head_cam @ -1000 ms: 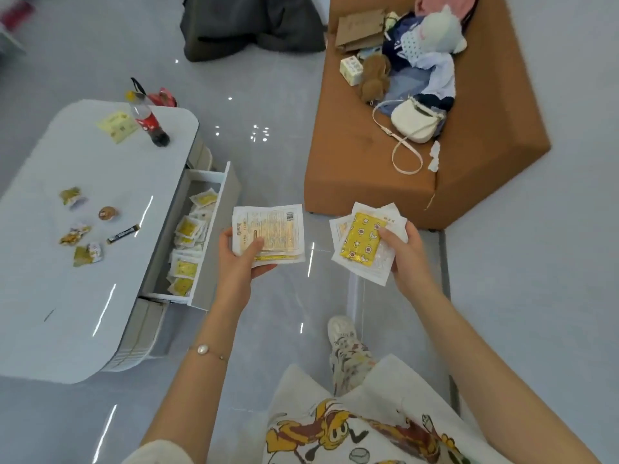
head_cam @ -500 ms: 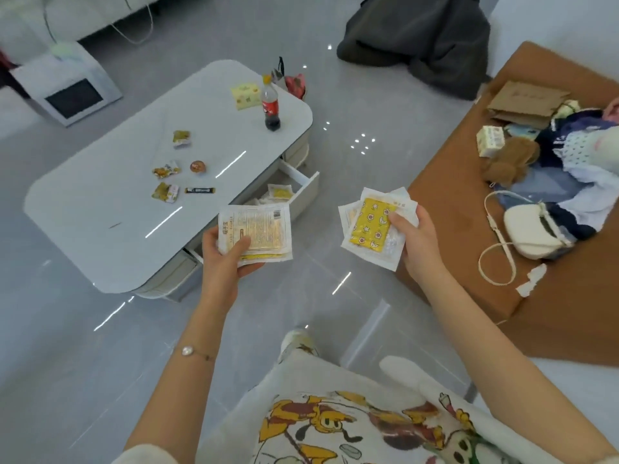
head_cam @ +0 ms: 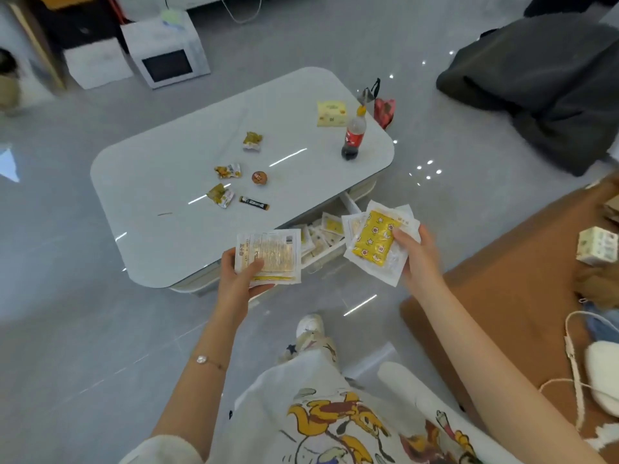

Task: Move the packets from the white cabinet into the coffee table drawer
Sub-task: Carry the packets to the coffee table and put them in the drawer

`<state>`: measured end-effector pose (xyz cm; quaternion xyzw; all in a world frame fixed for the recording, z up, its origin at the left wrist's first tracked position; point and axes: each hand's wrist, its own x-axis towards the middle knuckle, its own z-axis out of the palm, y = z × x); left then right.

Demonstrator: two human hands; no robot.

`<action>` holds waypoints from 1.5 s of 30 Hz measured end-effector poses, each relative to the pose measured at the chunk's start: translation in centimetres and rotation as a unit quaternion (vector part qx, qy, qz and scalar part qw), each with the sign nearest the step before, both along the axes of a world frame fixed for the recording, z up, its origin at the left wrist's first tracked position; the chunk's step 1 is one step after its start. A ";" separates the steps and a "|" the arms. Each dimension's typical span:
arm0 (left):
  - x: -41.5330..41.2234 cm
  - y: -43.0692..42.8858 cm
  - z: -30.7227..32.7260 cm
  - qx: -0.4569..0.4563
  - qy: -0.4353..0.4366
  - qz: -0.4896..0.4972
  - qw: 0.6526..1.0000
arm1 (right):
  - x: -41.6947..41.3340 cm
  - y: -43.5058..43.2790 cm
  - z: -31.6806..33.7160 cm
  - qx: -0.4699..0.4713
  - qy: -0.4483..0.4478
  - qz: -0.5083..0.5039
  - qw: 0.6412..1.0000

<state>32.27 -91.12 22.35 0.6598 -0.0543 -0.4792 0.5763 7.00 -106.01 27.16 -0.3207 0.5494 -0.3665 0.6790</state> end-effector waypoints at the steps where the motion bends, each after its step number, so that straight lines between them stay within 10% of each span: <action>1: 0.7 -0.9 -0.4 0.006 0.005 0.007 1.000 | 0.7 -1.2 -0.2 0.003 0.007 0.007 1.000; 12: 5.8 -6.9 -8.5 0.069 0.075 0.084 0.991 | 7.9 -12.1 -9.7 0.084 0.086 0.107 0.987; 30: 6.6 -17.5 -50.2 0.214 -0.003 0.065 0.975 | 16.4 -24.9 -56.3 0.126 0.239 0.196 0.943; 36: 5.5 -18.9 -51.2 0.277 -0.128 0.037 0.952 | 16.3 -25.4 -58.5 0.094 0.282 0.226 0.928; 45: 5.7 -17.1 -39.4 0.290 -0.235 -0.030 0.927 | 16.5 -24.3 -45.0 -0.113 0.389 0.443 0.800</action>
